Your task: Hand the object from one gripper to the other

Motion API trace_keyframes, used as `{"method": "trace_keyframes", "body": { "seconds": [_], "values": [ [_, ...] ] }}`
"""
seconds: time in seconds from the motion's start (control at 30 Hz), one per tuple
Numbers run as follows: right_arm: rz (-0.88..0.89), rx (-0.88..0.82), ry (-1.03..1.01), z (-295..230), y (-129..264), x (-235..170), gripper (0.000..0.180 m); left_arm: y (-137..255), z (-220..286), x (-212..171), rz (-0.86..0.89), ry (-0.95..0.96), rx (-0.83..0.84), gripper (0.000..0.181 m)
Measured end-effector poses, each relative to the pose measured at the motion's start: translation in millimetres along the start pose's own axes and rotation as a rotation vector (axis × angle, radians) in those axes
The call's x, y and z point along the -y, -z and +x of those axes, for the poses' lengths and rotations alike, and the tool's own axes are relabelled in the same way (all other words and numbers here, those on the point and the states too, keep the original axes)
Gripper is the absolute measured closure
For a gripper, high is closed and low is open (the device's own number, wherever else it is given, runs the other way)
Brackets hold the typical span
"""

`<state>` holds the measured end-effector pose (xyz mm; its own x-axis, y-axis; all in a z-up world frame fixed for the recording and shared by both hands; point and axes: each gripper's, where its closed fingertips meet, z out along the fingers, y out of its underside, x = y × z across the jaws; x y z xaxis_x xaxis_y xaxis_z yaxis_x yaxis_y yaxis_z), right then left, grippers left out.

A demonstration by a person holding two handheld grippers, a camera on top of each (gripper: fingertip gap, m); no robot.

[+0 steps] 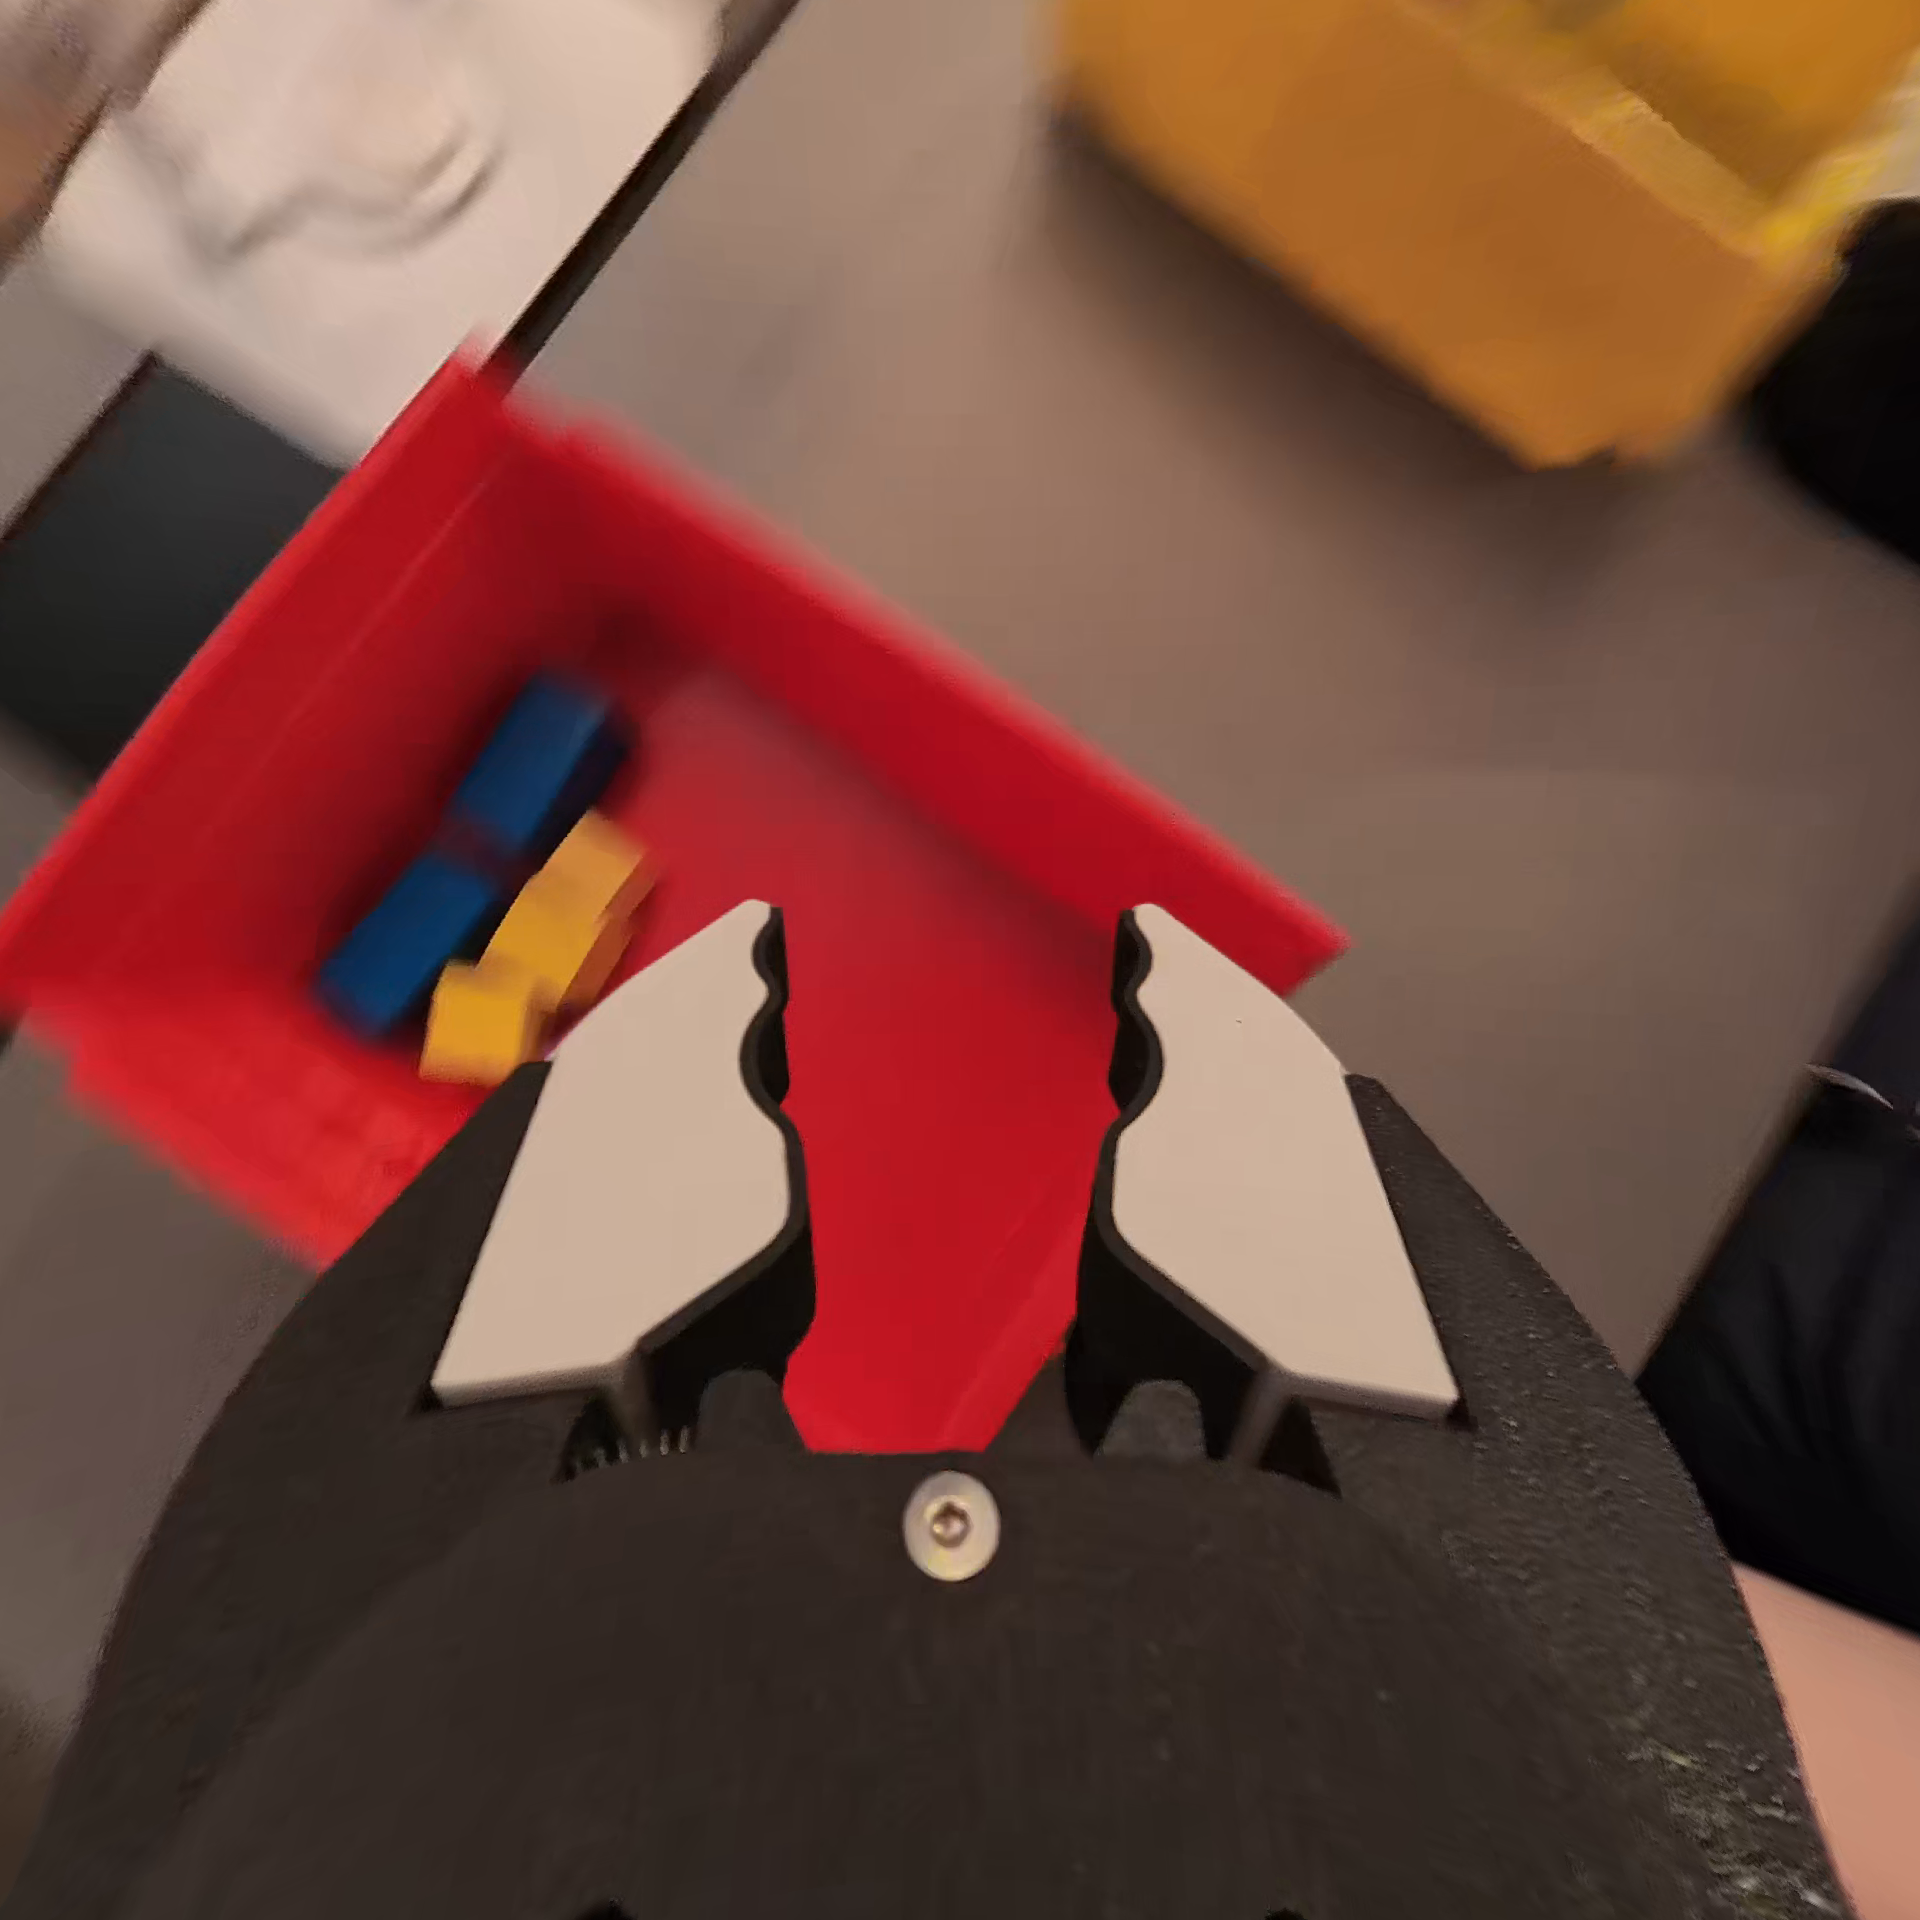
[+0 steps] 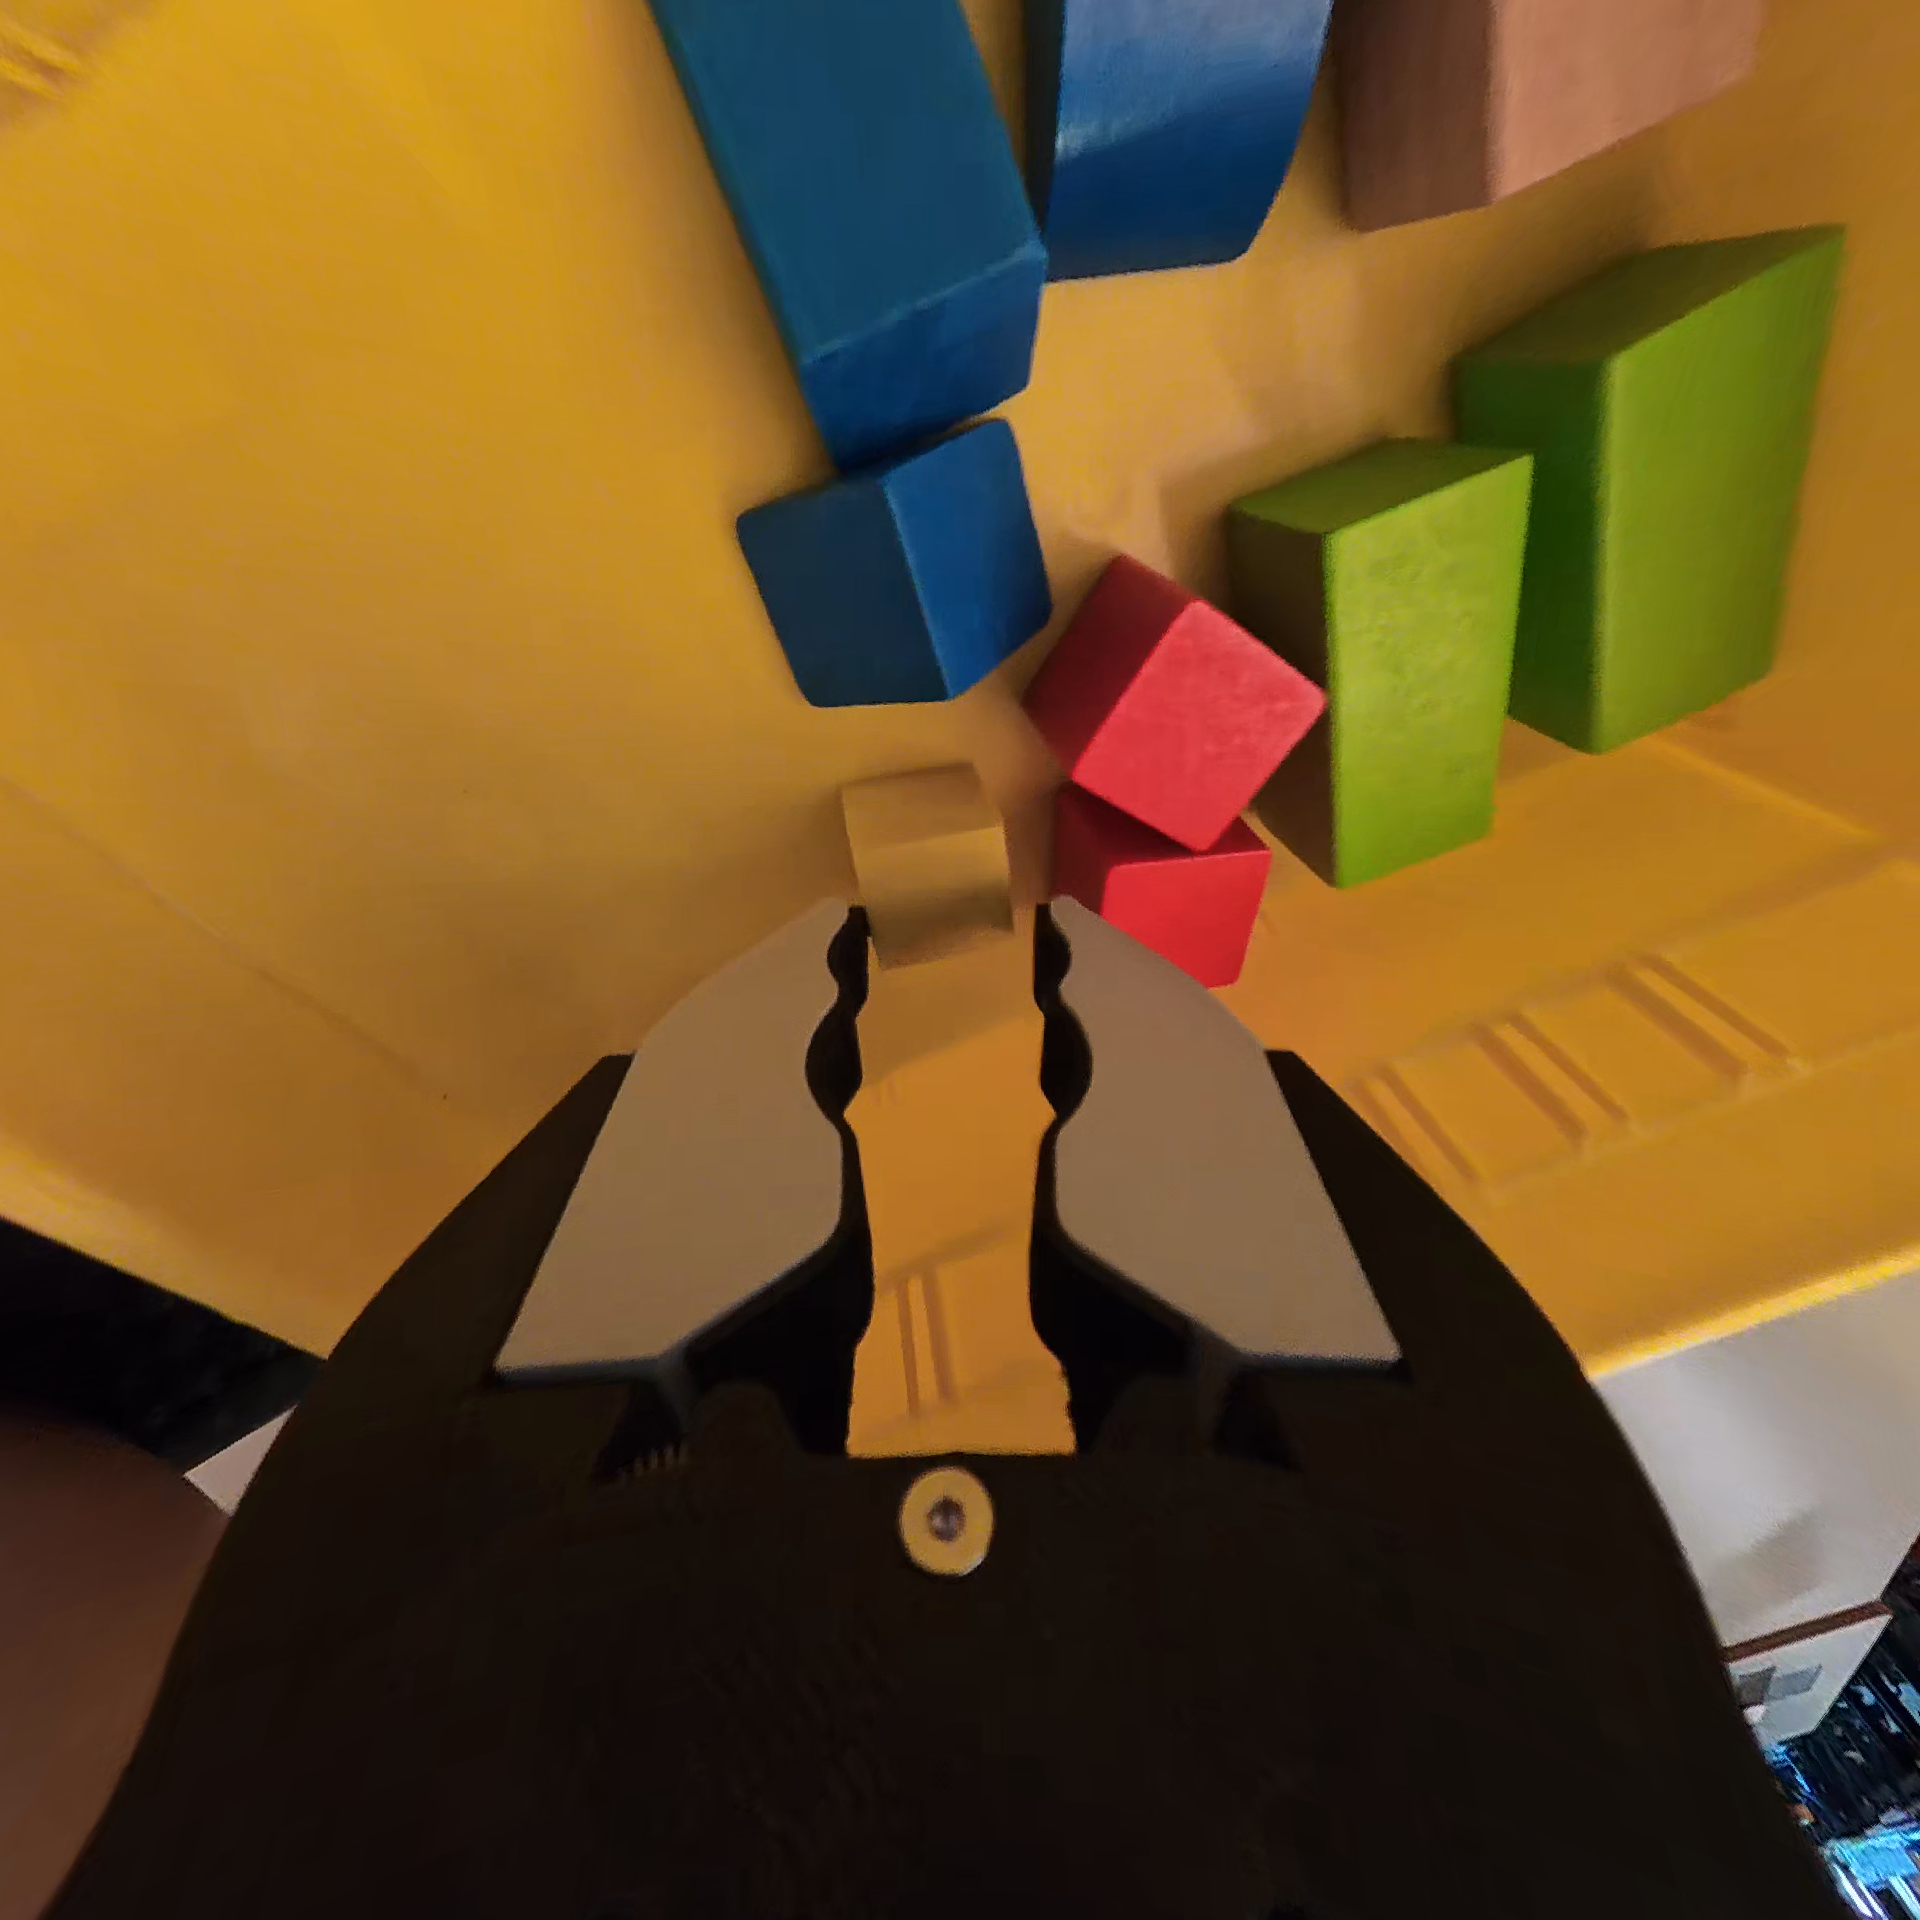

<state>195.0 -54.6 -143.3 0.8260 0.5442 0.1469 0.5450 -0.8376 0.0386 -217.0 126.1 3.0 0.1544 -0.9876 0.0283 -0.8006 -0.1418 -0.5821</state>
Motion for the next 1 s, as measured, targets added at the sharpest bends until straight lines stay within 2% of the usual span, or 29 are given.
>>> {"method": "trace_keyframes", "body": {
  "seconds": [0.27, 0.4, 0.67, 1.0],
  "values": [
    [0.126, -0.134, 0.021, 7.8, 37.9, 10.3, 0.143, -30.2, -65.8, -51.9, -0.23, 0.401, 0.183, 0.125],
    [0.15, -0.146, 0.066, -0.6, 47.9, 14.9, 0.143, -56.2, -87.4, -66.9, -0.295, 0.511, 0.238, 0.123],
    [0.174, -0.128, 0.112, -10.5, 52.5, 22.3, 0.143, -76.8, -117.0, -98.6, -0.444, 0.562, 0.388, 0.122],
    [0.18, -0.14, 0.123, -11.8, 57.1, 19.1, 0.143, -99.6, -119.9, -112.8, -0.489, 0.592, 0.339, 0.133]
  ]
}}
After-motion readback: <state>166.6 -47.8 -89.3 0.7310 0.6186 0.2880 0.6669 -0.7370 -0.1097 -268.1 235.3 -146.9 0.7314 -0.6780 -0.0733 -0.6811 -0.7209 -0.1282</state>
